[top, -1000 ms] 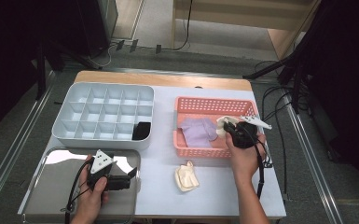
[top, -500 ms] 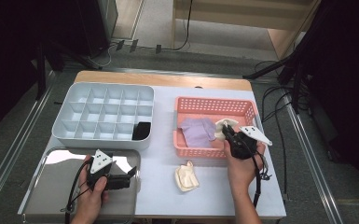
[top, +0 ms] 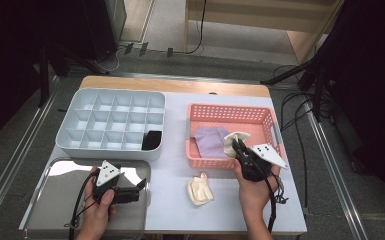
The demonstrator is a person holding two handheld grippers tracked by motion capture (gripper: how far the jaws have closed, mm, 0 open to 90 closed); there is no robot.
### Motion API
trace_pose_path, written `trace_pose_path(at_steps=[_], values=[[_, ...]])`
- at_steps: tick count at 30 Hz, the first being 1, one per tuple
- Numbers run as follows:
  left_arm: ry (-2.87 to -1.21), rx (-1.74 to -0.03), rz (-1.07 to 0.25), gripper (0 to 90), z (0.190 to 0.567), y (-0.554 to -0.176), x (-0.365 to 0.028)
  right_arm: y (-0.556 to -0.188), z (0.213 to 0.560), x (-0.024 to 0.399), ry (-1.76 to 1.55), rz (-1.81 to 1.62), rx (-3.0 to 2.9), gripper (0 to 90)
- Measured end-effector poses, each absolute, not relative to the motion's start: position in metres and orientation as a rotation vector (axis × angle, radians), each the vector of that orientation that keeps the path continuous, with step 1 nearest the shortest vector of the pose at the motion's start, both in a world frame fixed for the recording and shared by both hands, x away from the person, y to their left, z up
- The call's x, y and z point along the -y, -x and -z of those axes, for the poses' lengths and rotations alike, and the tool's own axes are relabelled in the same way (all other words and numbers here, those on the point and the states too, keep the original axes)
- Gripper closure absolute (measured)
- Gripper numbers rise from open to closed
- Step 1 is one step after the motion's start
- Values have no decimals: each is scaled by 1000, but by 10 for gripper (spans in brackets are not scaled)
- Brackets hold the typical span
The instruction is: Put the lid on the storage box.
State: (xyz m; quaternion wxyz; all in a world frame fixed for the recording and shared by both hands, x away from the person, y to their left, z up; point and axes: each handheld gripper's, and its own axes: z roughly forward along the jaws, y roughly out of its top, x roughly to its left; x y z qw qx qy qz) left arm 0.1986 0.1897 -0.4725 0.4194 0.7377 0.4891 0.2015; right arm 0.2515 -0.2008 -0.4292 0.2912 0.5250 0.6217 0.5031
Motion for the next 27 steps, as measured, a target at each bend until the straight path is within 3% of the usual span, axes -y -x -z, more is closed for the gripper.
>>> trace_pose_path(at_steps=[15,27], values=[[-1846,-1234,-492,1,473,-199,-191,-205,417,201,-1351,-1407,-1630,836],[-1846,-1235,-489,1,473,-199,-190,-171,435,208,-1382,-1399,-1644,837]])
